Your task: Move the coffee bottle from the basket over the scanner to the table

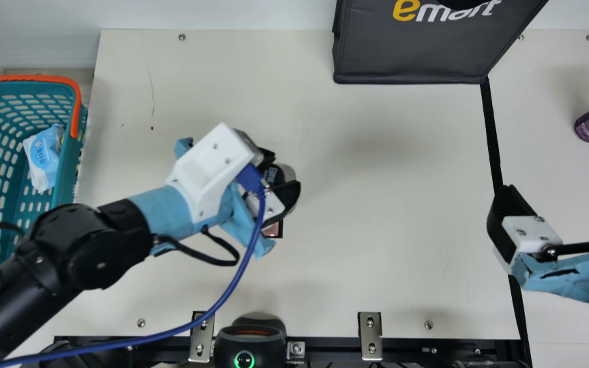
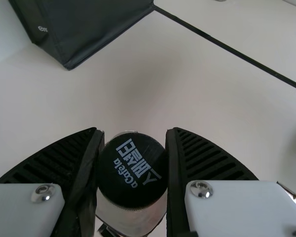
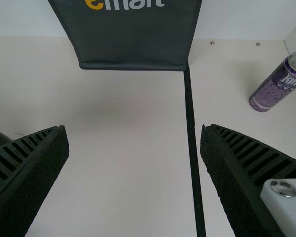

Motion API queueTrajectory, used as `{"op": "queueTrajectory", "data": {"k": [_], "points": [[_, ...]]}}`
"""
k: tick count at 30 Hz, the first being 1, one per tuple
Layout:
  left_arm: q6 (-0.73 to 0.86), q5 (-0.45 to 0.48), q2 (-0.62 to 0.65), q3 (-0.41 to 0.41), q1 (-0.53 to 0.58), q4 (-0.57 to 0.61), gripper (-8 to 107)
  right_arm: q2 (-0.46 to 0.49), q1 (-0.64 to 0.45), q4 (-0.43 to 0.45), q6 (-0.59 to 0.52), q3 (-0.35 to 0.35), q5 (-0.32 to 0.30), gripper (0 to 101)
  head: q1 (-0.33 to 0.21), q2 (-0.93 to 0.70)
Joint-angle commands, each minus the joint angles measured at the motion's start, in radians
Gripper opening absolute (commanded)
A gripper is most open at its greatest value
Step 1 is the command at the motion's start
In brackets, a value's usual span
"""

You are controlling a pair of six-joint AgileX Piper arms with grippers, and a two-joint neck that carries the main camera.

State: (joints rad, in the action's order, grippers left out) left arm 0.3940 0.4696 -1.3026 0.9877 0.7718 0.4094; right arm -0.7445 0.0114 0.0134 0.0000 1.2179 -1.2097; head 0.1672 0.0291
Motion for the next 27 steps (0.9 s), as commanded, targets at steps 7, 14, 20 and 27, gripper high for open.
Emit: {"op": "queueTrajectory", "data": {"k": [7,14,20,27], "points": [[-0.108,-0.08,-0.14,0.069,0.073,-0.047,-8,0.0,0.0,0.0,0.0,0.0,0.0,95,-0.029,-0.002],[-0.188,-0.14,-0.231,0.107,0.122,-0.078,-8,0.0,0.0,0.0,0.0,0.0,0.0,95,-0.029,-0.002],[-0.231,-0.169,-0.285,0.123,0.147,-0.087,-8,0.0,0.0,0.0,0.0,0.0,0.0,95,-0.029,-0.002],[-0.24,-0.183,-0.314,0.127,0.154,-0.06,12,0.0,0.0,0.0,0.0,0.0,0.0,95,-0.029,-0.002]]}}
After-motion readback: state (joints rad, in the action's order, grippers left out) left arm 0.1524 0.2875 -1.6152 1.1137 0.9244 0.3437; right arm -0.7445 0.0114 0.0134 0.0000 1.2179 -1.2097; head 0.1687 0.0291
